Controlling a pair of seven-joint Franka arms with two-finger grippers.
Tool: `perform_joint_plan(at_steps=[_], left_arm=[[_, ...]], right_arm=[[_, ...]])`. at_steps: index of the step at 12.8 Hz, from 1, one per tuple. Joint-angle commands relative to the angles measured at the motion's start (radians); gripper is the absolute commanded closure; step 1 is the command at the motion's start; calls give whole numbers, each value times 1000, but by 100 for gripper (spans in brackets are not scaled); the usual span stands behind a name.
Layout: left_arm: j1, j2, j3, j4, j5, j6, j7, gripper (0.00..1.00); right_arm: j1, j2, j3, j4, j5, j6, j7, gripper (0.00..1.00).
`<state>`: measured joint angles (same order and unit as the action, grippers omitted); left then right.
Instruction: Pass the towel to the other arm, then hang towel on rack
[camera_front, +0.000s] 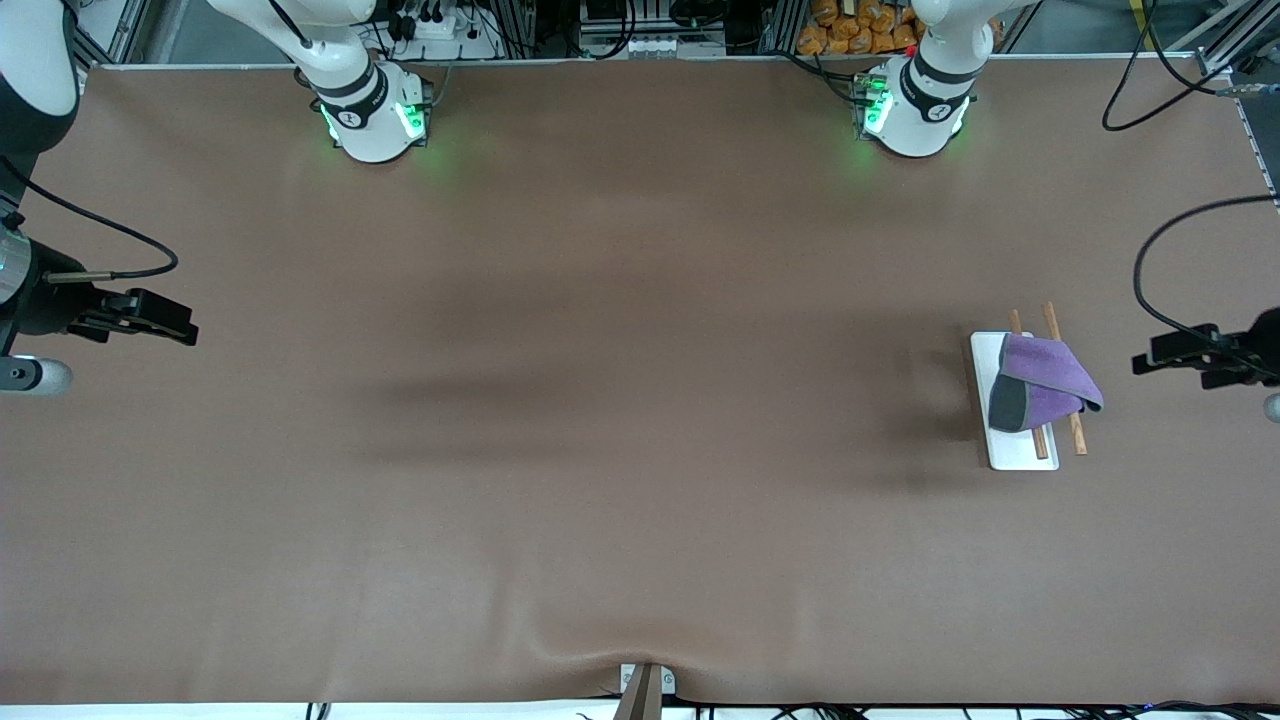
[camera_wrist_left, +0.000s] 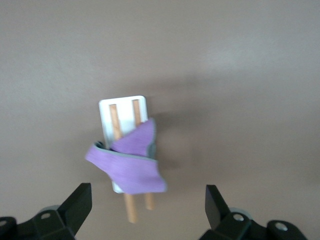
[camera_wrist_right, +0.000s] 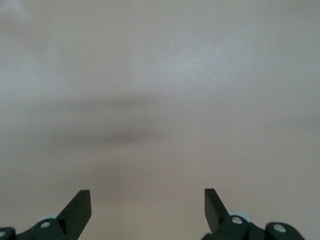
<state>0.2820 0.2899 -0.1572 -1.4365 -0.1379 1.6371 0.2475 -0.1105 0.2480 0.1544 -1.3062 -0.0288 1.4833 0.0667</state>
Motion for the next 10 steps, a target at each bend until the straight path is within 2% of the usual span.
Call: perform_joint_plan(at_steps=[1,5,10], left_arm=[[-55,-60,2,-18,52,-42,-124,0],[-72,-132,-47,-27,78,-74,-235,0],[-72,-215,-53,-64,78,-80,-243,0]], right_arm=[[-61,-148,16,-218,52,101,-64,0],[-61,-168,16,-249,52,114,-65,0],[-55,-179,17,-260,52,140,-67,0]])
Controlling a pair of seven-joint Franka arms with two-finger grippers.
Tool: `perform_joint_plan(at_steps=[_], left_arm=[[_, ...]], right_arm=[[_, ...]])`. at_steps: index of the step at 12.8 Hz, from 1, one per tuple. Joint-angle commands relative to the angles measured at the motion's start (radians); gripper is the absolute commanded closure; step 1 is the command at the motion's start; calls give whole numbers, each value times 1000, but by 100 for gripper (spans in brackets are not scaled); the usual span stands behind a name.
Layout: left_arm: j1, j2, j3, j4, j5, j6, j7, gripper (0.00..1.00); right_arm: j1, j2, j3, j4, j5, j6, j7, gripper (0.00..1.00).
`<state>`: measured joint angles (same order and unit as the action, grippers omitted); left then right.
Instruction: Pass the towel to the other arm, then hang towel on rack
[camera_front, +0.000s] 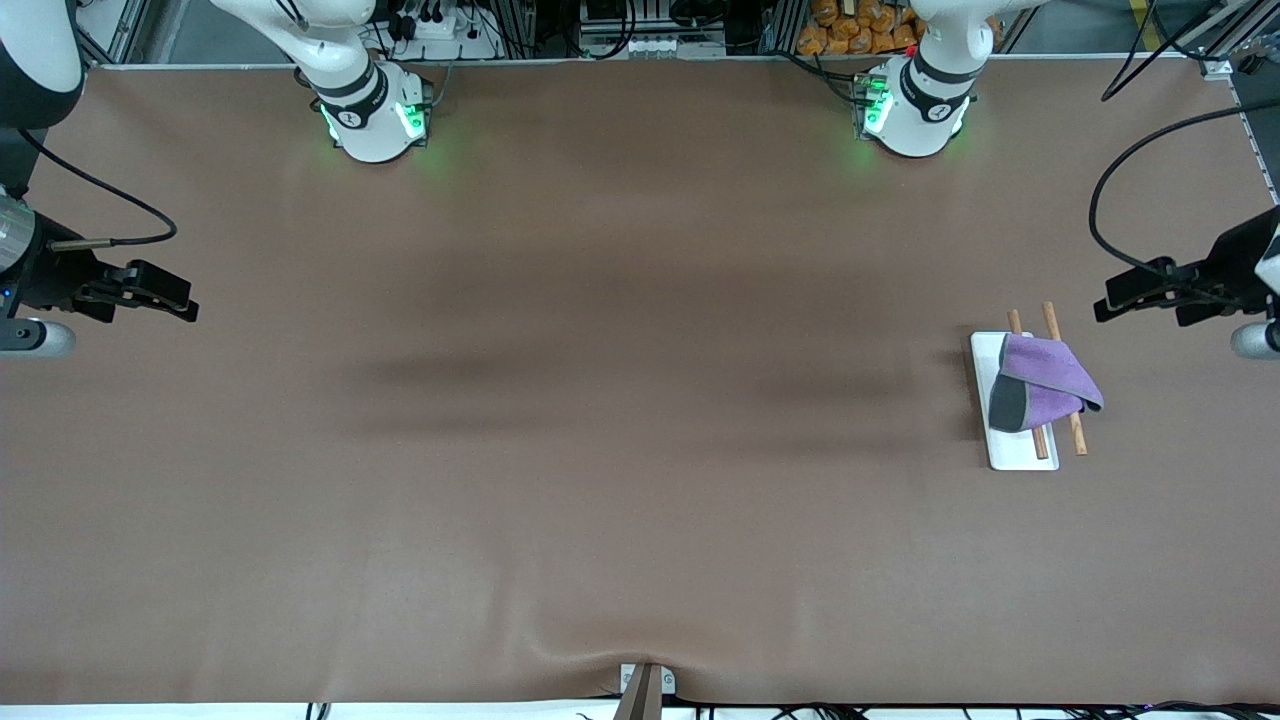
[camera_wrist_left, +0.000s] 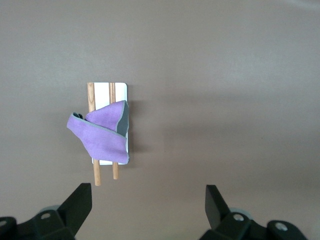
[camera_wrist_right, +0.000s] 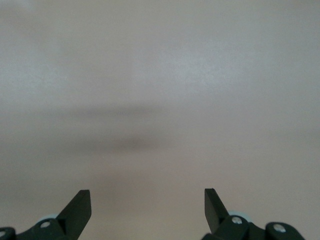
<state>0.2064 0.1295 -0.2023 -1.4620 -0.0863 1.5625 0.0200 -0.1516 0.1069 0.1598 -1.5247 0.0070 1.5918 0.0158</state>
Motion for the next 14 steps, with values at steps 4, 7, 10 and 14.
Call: perform_joint_plan(at_steps=[4,7,10,14], left_arm=[[10,-86,-64,-41,28,-19,-95,0],[-51,-148,-60,-101,60,-19,-124,0],[-100,-159,-10,-106,62,-32,-123,0],[-144,-152,50,-80,63,-39,-111,0]], right_arm=[[-13,-27,14,-11,5,25,-13,0],[-2,-29,15,29,-5,-15,-2,0],[21,-61,18,-6,-1,-15,90,0],[41,-66,15,-9,-1,-15,102,0]])
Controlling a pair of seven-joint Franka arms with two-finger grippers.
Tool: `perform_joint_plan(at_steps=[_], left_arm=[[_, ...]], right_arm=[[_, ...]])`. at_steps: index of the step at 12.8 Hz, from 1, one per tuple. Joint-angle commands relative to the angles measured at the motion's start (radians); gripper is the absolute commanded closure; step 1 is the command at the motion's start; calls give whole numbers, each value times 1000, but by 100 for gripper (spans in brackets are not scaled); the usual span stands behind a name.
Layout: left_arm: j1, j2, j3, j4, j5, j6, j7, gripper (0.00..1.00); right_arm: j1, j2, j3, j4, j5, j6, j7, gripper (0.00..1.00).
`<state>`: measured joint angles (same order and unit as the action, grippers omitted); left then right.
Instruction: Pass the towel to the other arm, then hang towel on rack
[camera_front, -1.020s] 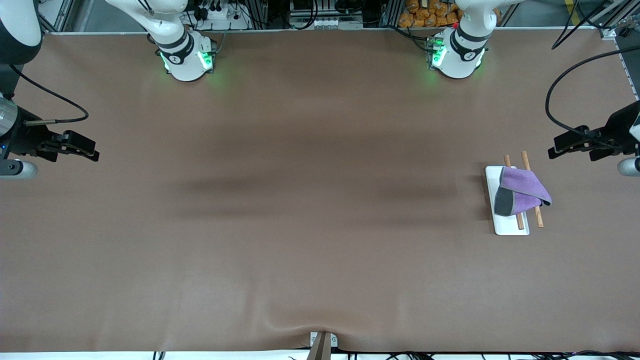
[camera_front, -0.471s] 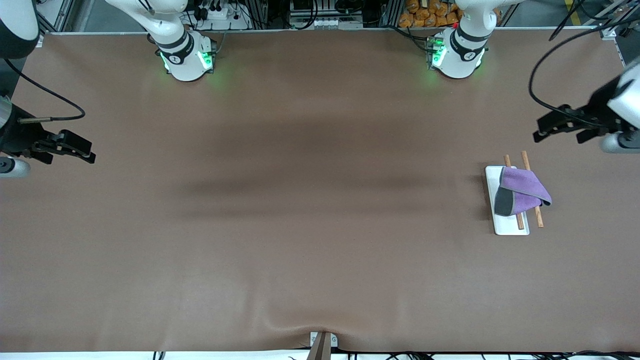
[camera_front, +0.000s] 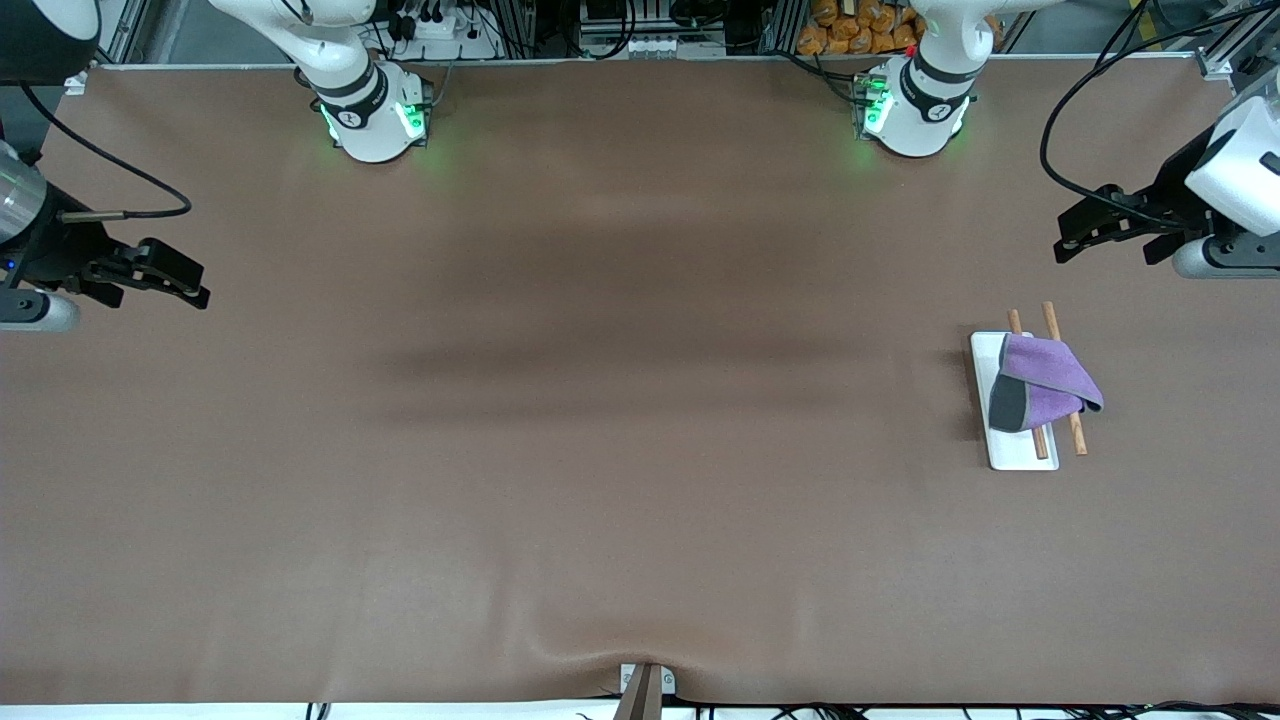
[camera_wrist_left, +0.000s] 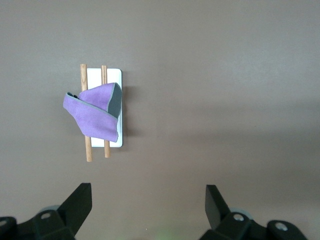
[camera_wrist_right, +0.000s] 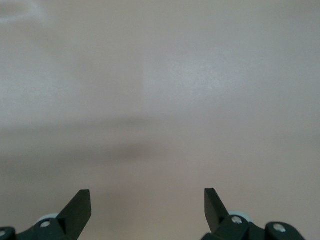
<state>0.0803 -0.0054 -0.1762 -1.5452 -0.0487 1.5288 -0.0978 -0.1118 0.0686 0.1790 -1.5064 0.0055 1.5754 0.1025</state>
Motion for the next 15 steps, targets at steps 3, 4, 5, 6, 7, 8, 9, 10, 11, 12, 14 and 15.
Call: perform_joint_plan(at_steps=[3,4,5,6,7,8,9,10,11,12,14,15], left_arm=[[-14,-25,20,5,27,-9,7,0],[-13,-24,21,7,27,-15,10,0],[-13,-24,17,7,42,-24,10,0],[-13,-24,12,7,67,-36,12,0],[-13,-25,12,7,85,-45,15,0],[-11,-27,12,7,86,-50,15,0],[-10,-27,14,7,87,-50,15,0],[-10,-25,14,11,89,-50,15,0],[-10,-22,15,31,90,-50,13,0],[-8,-16,24,46,89,-50,13,0],[-7,-11,24,57,89,-50,13,0],[-7,-11,26,57,89,-50,13,0]], right_arm=[[23,-30,-13,-26,-1,-5,16,0],[93,-32,-60,-26,-12,-6,17,0],[186,-32,-161,-26,-12,-5,17,0],[237,-33,-232,-29,-12,1,17,0],[239,-33,-236,-31,-10,3,16,0],[239,-41,-236,-38,-10,3,16,0],[241,-55,-236,-61,-10,17,16,0],[241,-81,-236,-102,-10,47,16,0],[241,-99,-236,-133,-10,66,16,0],[239,-99,-236,-135,-10,66,17,0],[238,-98,-236,-133,-10,67,16,0],[228,-93,-236,-127,-12,72,16,0]])
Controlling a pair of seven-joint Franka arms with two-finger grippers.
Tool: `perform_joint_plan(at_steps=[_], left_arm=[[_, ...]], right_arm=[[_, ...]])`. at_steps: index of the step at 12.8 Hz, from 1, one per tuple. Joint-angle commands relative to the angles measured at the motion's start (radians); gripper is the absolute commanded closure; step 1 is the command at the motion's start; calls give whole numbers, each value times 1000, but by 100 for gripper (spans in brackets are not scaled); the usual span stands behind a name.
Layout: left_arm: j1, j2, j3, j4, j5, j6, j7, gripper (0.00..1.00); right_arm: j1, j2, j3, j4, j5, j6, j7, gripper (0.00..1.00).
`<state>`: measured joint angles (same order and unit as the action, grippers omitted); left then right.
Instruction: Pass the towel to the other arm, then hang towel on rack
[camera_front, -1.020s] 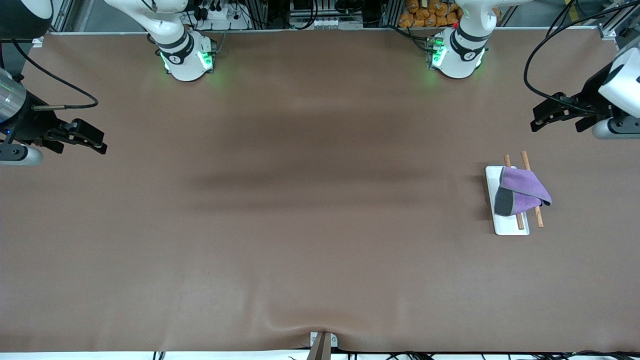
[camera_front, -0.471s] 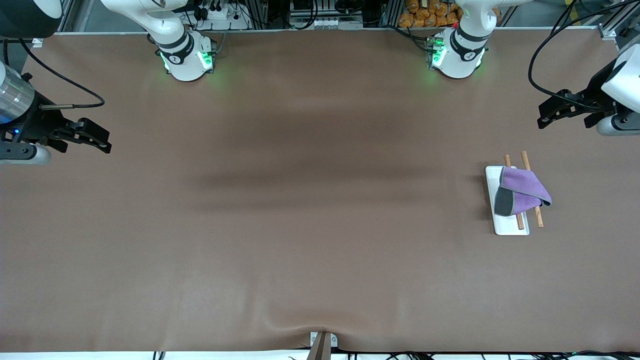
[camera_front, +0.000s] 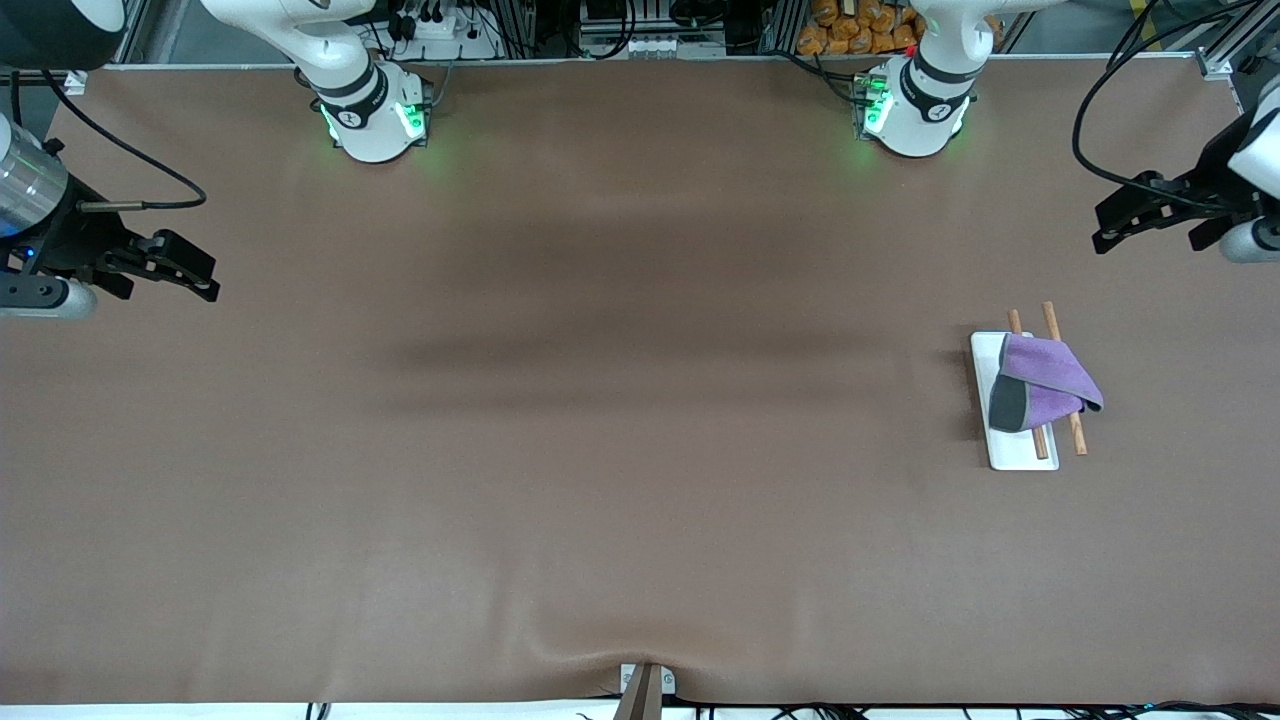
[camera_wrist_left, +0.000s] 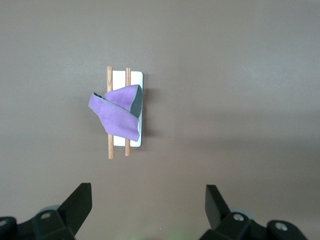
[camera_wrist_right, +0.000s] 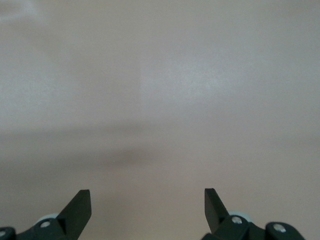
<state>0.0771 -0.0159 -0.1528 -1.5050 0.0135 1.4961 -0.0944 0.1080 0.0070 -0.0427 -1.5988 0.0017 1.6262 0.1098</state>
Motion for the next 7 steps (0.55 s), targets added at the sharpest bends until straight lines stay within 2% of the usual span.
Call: perform_joint_plan(at_steps=[1,7], left_arm=[[-4,-1,3,17,25,-17,9,0],[-2,-1,4,17,34,-19,9,0]], right_arm=[[-11,-27,-14,-24,-6,32,-1,0],[-24,-22,-9,-10,1,18,-2,0]])
